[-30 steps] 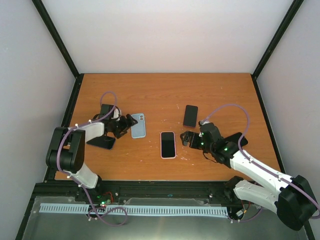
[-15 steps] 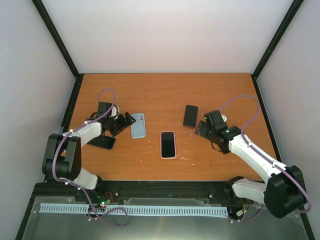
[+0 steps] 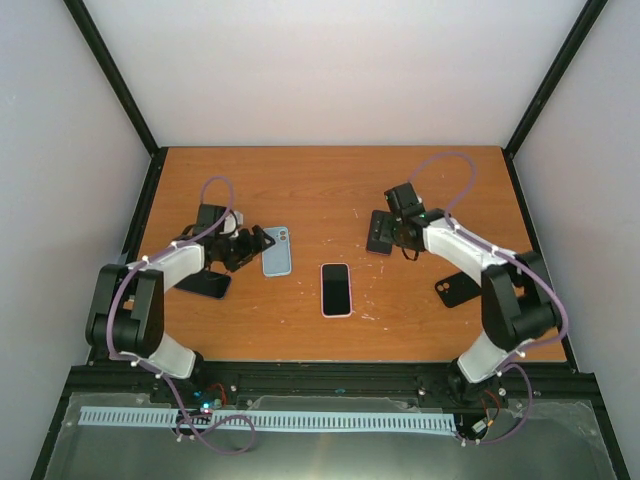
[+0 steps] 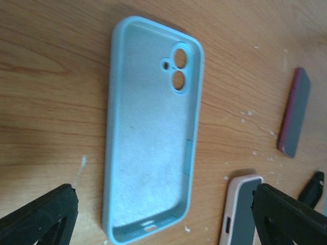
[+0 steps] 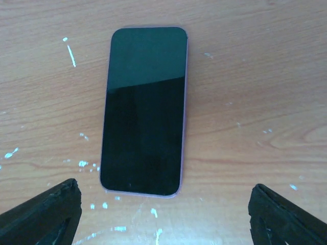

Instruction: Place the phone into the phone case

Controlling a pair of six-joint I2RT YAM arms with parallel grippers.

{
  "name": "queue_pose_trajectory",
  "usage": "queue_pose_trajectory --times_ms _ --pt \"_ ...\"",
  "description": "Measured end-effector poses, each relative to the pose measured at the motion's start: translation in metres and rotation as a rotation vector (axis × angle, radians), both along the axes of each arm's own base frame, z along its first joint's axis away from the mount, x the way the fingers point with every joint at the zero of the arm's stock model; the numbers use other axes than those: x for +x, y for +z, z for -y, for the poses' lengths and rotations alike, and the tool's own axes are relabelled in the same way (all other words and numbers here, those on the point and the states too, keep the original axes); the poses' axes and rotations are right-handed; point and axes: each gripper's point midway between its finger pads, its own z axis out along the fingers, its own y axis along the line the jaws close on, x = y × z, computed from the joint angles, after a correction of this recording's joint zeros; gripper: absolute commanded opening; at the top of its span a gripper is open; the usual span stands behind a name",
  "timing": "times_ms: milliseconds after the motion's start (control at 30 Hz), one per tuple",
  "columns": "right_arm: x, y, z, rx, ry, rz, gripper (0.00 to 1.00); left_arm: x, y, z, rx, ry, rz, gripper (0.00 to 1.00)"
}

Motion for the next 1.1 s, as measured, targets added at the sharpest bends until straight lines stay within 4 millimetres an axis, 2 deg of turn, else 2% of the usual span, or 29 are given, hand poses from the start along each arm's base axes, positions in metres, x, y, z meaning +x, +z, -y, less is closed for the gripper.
queue_pose_trajectory --times_ms 133,233,367,500,633,733,967,1100 --pt "0.013 -0.022 -0.011 -0.017 0.053 -0.049 0.87 0.004 -0.015 -0.012 0.066 0.051 -0.041 0.94" --pt "0.012 -0.028 -0.017 -0.002 0.084 -0.065 0.87 0.004 -0.020 -0.029 0.105 0.145 -0.081 0.99" --pt "0.008 -0.025 -0.022 0.036 0.113 -0.042 0.88 0.003 -0.013 -0.059 0.169 0.306 -0.103 0.99" --pt "-0.009 -0.029 -0.023 0.072 0.139 -0.041 0.88 -0.008 -0.003 -0.099 0.217 0.517 -0.184 0.99" --pt "-0.021 -0.031 -0.025 0.108 0.161 -0.041 0.89 -0.021 0.008 -0.122 0.228 0.645 -0.198 1.00" --pt "-0.024 -0.025 -0.029 0.137 0.177 -0.025 0.89 -0.032 0.008 -0.130 0.237 0.696 -0.226 0.99" --pt "-0.021 -0.009 -0.038 0.190 0.204 0.030 0.91 -0.080 -0.029 -0.124 0.220 0.716 -0.360 1.00" --pt "-0.022 -0.009 -0.039 0.197 0.209 0.028 0.91 -0.085 -0.036 -0.115 0.183 0.688 -0.386 1.00"
